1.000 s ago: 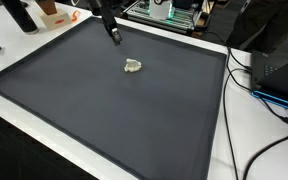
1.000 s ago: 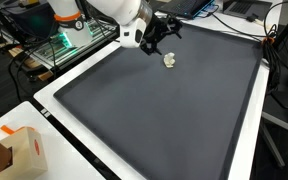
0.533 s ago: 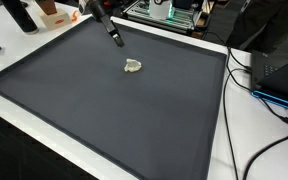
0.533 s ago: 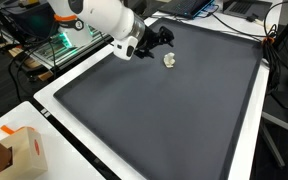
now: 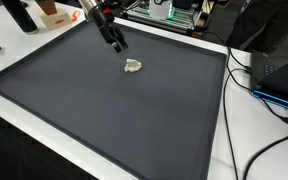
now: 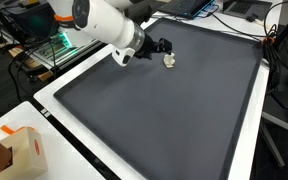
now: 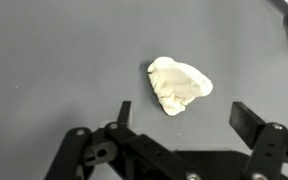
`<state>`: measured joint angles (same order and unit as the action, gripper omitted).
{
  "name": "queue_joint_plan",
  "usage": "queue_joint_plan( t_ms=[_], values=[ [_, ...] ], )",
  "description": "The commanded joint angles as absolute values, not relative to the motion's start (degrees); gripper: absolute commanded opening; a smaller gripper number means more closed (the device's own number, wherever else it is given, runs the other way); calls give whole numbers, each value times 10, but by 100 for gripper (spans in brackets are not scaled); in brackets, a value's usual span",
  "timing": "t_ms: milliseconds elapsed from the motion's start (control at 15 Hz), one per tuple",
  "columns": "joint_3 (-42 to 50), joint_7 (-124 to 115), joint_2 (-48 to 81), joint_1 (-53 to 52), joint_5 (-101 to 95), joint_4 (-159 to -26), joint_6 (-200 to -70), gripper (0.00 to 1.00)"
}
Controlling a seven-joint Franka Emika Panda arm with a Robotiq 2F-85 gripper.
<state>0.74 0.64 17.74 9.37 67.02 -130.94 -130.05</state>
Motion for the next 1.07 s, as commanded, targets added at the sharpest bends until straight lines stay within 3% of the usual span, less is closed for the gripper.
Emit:
queue_joint_plan(
  t_ms=[0,1000],
  values=[
    [27,-56,197,81,684,-1293,-1283,100],
    [45,-231,242,73,679,-1258,-1252,100]
  ],
)
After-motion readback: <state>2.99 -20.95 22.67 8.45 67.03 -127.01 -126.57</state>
